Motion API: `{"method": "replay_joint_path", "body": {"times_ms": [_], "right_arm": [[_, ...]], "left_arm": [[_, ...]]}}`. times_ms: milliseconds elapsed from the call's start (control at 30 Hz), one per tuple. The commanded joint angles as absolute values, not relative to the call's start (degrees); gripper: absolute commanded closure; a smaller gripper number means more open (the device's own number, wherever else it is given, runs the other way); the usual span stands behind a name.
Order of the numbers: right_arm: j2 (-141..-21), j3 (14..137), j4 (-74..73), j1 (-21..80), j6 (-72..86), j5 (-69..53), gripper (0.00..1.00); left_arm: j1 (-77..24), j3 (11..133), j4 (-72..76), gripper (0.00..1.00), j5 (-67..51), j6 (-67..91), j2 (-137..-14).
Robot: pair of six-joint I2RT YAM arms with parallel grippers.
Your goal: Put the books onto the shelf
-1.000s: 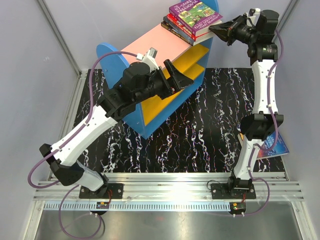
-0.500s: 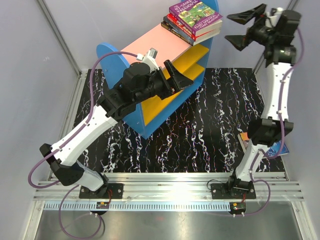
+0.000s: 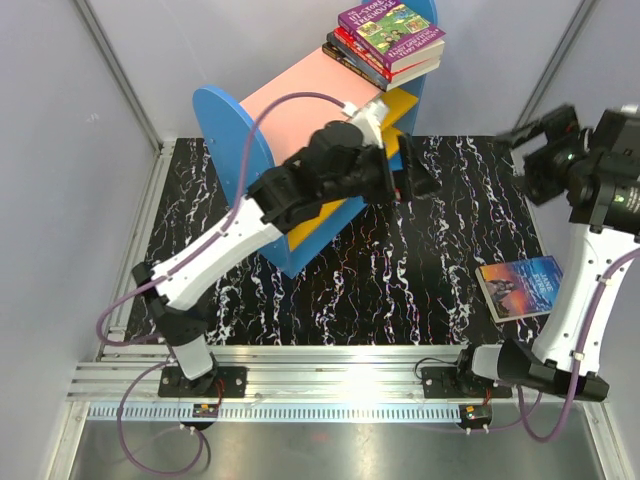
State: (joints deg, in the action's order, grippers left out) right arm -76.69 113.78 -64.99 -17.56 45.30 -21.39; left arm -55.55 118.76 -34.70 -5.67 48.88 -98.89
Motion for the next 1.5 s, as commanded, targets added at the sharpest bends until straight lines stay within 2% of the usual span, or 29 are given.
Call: {"method": "replay_joint_path", "body": {"times_ms": [0, 133, 233, 367, 500, 800, 1000, 1167, 1467], "right_arm": [[-77.35, 102.94, -80.5, -18.37, 40.95, -4.15, 0.0], [-68.94, 91.52, -81.03, -20.65, 43.75, 2.69, 0.0], [-65.05, 83.6, -80.34, -24.77, 44.74, 5.79, 0.0], [-65.21, 73.34, -79.72, -27.86, 44.47, 6.51, 0.0], [-64.6, 66.54, -77.26, -32.33, 47.27, 1.06, 0.0], [-65.65, 63.2, -79.63, -37.17, 45.18, 9.66, 0.0], [-68.55, 53.62, -76.65, -46.22, 43.77, 6.85, 0.0], [-71.62, 50.89, -70.67, -50.62, 44.56, 4.05, 0.0], [-83.13, 48.25, -53.62, -52.47, 46.76, 1.67, 0.0]], "left_arm": [[-58.26, 123.74, -38.05, 0.01, -12.38, 42.81, -104.75], [-59.68, 122.35, -33.95, 0.01, -20.28, 39.91, -109.68], [-60.47, 117.7, -28.86, 0.01, -21.36, 37.36, -111.79], [-60.56, 112.85, -21.54, 0.01, -21.97, 37.0, -115.74], [-60.47, 118.55, -21.09, 0.01, -22.41, 35.07, -124.0], [-57.57, 128.48, -14.59, 0.01, -24.08, 36.56, -140.16], [-55.64, 131.4, -9.41, 0.01, -26.8, 43.68, -147.21], [-55.55, 125.17, -7.65, 0.01, -29.17, 42.81, -143.1], [-54.14, 103.82, -8.43, 0.01, -32.96, 37.89, -126.77]]}}
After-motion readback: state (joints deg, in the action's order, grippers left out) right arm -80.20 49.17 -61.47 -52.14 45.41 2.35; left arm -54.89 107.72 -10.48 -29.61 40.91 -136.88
